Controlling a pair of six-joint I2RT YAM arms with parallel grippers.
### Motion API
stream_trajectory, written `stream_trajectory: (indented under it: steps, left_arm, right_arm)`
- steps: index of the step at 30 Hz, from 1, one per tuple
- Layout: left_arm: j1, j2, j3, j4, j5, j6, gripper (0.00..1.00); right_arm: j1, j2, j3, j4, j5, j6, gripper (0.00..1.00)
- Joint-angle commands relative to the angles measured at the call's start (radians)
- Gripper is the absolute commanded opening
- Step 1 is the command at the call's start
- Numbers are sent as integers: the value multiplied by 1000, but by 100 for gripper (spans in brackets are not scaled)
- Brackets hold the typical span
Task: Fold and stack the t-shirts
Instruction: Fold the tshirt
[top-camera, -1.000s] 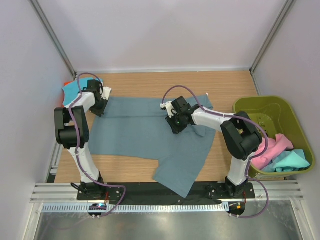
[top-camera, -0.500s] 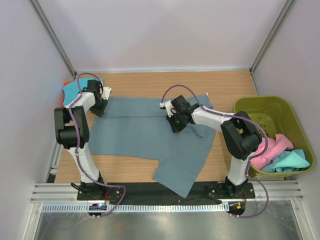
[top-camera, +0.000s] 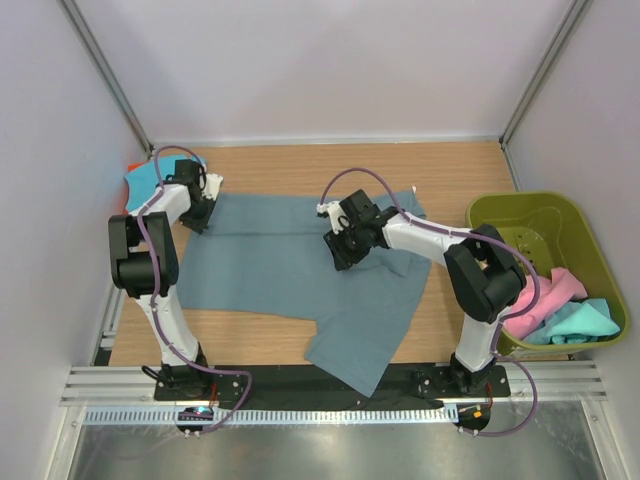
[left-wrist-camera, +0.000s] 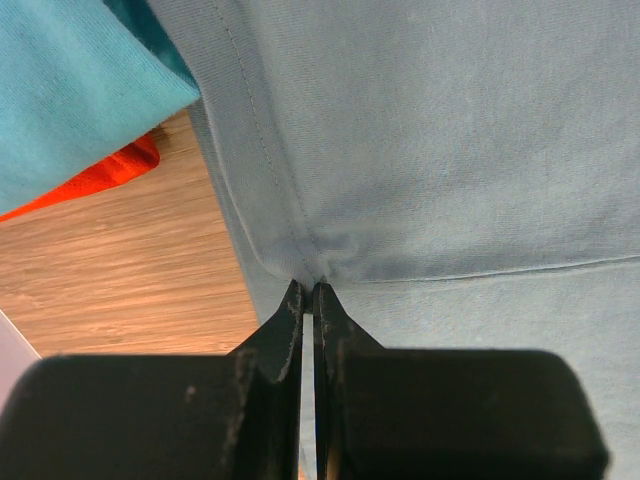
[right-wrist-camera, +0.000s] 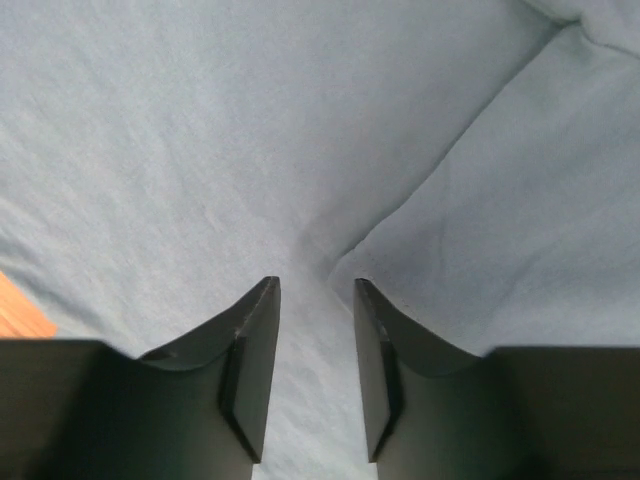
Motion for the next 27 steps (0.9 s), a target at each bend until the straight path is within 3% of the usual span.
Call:
stream_trajectory:
  steps: [1, 5, 11, 13, 19, 20, 22, 23, 27]
  left_arm:
    - [9, -31, 12, 26, 20, -12, 0]
    - [9, -31, 37, 6, 24, -18, 0]
    - [7, -83, 57, -19, 37, -12, 0]
    - [7, -88, 75, -52, 102, -10, 1]
    - [7, -63, 187, -125, 212, -73, 35]
    - [6, -52, 210, -140, 213, -82, 51]
    - [9, -25, 279, -195, 215, -88, 60]
    - [7, -25, 293, -203, 216, -92, 95]
    - [6, -54, 317, -200, 190, -107, 100]
  right_arm:
    - [7, -52, 49, 27, 31, 27, 48]
    - [-23, -76, 79, 36, 111, 34, 53]
    - [-207, -89, 130, 59, 71, 137, 54]
    - [-259, -81, 133, 76, 71, 134, 54]
    - [-347, -38, 139, 102, 76, 127, 56]
    - [-353, -34, 138, 103, 74, 124, 57]
    - [-361, -24, 138, 111, 68, 124, 57]
    - [-367, -24, 136, 114, 66, 127, 57]
    - [-379, -30, 118, 140, 57, 146, 58]
